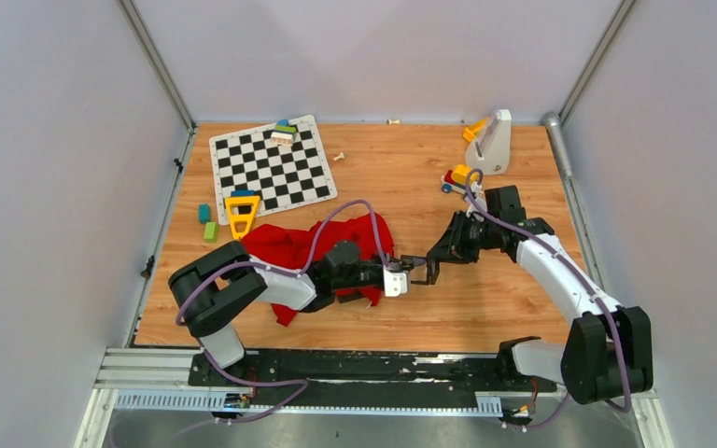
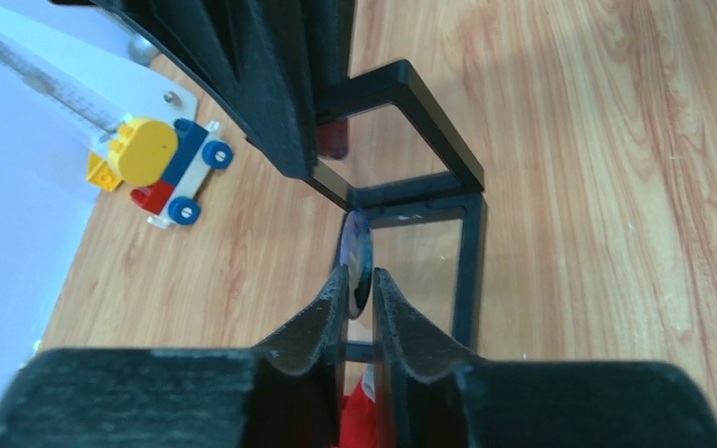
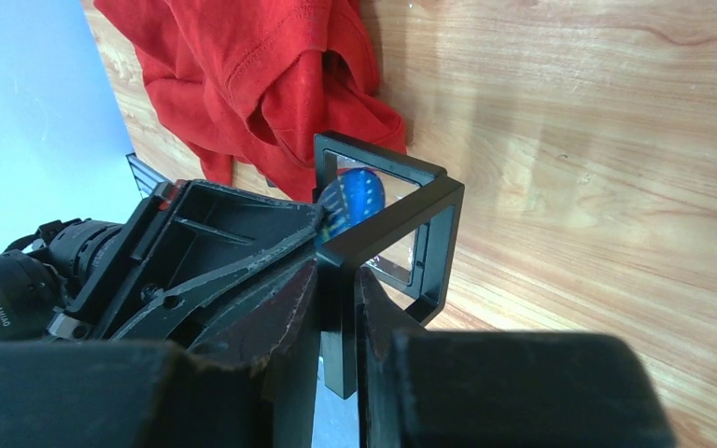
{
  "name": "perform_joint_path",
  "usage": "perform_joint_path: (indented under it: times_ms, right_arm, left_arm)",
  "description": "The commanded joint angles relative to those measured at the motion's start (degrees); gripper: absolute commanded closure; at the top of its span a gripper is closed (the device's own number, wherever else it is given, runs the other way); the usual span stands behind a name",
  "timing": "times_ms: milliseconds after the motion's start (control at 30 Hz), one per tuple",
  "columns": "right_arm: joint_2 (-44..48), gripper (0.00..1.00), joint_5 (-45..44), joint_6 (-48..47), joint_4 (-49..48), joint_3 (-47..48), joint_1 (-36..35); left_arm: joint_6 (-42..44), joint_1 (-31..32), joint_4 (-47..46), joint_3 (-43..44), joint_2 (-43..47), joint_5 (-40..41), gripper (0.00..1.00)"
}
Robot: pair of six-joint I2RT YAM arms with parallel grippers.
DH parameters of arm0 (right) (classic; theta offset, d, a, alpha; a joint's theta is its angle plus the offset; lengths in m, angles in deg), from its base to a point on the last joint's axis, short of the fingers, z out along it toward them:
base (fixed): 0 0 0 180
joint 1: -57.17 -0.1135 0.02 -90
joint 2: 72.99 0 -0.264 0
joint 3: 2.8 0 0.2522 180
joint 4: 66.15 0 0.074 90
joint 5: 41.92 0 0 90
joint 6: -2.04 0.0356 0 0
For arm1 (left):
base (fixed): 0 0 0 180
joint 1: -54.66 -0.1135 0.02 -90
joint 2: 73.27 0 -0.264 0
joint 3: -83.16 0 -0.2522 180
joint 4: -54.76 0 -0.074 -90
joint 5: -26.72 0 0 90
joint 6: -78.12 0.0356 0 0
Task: Remove the brooch from the garment
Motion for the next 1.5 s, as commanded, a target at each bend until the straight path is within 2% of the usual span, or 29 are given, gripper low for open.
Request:
perform_joint_path:
  times_ms: [0,67,300,567,700,900,1133,1400,1467]
  right_arm:
    - [0.5,1.0,0.2,1.1,-1.9,2.4,1.0]
    - [0.5,1.0,-0.3,1.1,-1.9,2.5,1.5]
    - [-0.3,1.0,-3.1,0.8,-2.7,2.1,2.5]
    - [-2.4,1.0,-8.6,0.2,-5.0,1.8,5.9]
    - [-4.7,1.0,-16.6,1.1,-5.5,3.2,6.5]
    - [-10.6,1.0,-26.4,2.4,-6.7,7.4,7.4]
    - [-17.8,0.99,-33.0,1.0,-5.9,12.5,7.3]
    - [-26.2,0.89,-33.7,0.0,-5.4,17.4,7.1]
    - [-27.8,0.81,-33.7,-0.1,-4.8,19.0,6.8]
  left_arm:
    - [1.1,0.7,3.2,2.2,-0.7,-2.5,0.72]
    - [0.7,0.7,4.4,2.6,-0.6,-3.6,0.66]
    - [-1.6,0.9,8.8,4.8,-1.2,-4.5,0.55]
    - [-9.8,0.8,3.8,3.9,1.4,0.5,0.47]
    - [-14.9,0.8,5.5,5.0,2.1,4.5,0.45]
    - [-17.2,0.8,7.5,6.6,2.7,8.8,0.44]
    - [-18.3,0.4,13.6,8.6,2.7,15.0,0.46]
    - [-23.1,-1.9,14.4,9.2,2.1,13.9,0.46]
    - [-23.2,-2.2,14.6,9.3,2.1,13.7,0.46]
